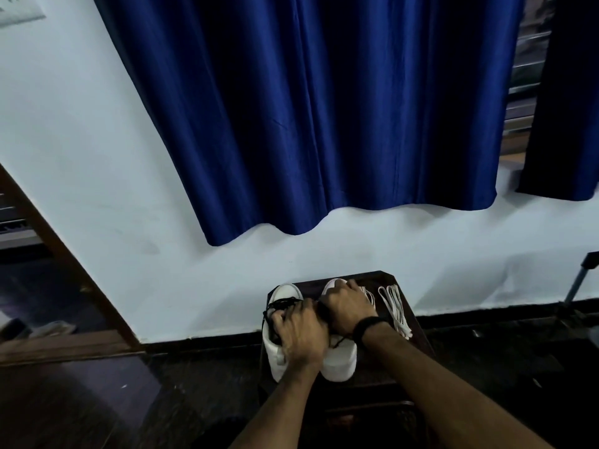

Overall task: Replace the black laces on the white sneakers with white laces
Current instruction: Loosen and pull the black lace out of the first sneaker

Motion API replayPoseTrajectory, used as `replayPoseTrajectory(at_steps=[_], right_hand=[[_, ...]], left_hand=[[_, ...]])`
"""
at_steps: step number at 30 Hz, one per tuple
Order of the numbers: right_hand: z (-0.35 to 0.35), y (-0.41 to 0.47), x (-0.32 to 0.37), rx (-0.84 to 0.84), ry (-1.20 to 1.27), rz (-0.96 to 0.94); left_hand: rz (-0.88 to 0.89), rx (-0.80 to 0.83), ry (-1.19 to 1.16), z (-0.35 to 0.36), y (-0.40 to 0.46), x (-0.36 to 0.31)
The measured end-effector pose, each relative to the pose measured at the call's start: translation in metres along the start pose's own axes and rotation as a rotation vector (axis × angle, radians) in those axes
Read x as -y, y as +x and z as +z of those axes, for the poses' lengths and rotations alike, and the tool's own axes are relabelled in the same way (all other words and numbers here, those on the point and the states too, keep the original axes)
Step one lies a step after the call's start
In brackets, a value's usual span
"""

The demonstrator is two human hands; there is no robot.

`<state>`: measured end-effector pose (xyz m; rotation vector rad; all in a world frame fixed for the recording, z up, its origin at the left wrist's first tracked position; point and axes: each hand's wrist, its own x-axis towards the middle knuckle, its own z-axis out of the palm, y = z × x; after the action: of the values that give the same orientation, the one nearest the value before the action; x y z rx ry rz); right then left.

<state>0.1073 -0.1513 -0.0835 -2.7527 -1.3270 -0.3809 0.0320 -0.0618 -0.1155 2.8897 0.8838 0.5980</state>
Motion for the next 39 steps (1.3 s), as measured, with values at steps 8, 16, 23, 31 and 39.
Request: replayPoseTrajectory(at_steps=[8, 16, 23, 31, 39], right_hand=[[-0.026, -0.002, -0.031, -0.237, 0.104, 0.446], [-0.025, -0.013, -0.046, -0.347, 0.222, 0.641], [-0.003, -0.001, -0.004, 0.096, 0.073, -0.039], [-0.037, 0.006, -0.045, -0.315, 0.432, 0.409], [-0.047, -0.020, -0.068, -0.246, 0.620, 0.745]], left_hand=[[0.024, -0.082, -0.050, -0.004, 0.000, -0.001], [0.006, -0.044, -0.033, -0.005, -0.002, 0.000], [0.014, -0.016, -0.045, -0.006, -0.003, 0.000], [0.027, -0.100, -0.045, -0.005, -0.001, 0.000], [0.435, 0.063, 0.030, -0.010, 0.013, -0.007]])
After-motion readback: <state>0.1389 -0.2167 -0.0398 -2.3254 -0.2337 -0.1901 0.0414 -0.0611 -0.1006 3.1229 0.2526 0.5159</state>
